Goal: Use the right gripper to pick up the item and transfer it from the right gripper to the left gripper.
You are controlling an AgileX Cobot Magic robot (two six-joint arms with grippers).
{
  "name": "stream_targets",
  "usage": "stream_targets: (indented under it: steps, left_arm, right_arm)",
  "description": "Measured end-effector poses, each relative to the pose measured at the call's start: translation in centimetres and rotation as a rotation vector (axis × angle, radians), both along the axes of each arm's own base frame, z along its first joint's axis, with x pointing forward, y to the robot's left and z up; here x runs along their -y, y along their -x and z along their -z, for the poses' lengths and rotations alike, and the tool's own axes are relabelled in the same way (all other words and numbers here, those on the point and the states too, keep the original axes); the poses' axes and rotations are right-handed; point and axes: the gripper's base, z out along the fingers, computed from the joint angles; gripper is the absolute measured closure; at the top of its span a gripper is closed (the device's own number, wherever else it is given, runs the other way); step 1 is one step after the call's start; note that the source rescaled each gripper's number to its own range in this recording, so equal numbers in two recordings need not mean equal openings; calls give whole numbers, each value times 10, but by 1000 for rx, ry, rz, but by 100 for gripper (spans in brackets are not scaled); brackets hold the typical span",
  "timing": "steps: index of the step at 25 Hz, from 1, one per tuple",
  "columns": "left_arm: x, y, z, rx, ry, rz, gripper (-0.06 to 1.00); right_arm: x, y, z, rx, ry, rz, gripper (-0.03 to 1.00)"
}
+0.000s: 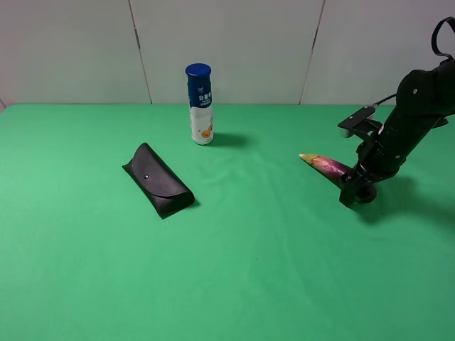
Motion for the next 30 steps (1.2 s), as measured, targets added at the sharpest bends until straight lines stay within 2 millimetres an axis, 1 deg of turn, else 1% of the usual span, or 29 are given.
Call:
stream_targets:
  steps: [3,4,5,6,8,9,10,11,12,22,25,30]
  left_arm:
    - [0,0,0,0,0,0,-4]
    - [0,0,0,0,0,0,-4]
    - [0,0,0,0,0,0,-4]
    - [0,0,0,0,0,0,-4]
    - [0,0,0,0,0,0,-4]
    - [0,0,0,0,0,0,-4]
    - [0,0,0,0,0,0,-4]
    - [0,0,0,0,0,0,-4]
    - [0,0,0,0,0,0,-4]
    - [0,0,0,0,0,0,-4]
    - [0,0,0,0,0,0,-4]
    - [0,0,0,0,0,0,-4]
  right_arm:
    - [0,0,0,0,0,1,-3]
    - [1,0,0,0,0,2,1]
    - [1,0,0,-1,0,2,12]
    - [1,0,0,-2,0,2,24]
    - [1,1,0,-9,1,2,53]
    - [1,1,0,-10,1,2,72]
    - [1,1,0,-15,2,1,94]
    - [1,1,0,-15,2,1,97]
    - [1,1,0,-17,3,0,96]
    - [1,2,0,-21,5,-2,96]
    - [1,4,-8,-17,4,-1,96]
    - [1,7,-30,27,-4,2,96]
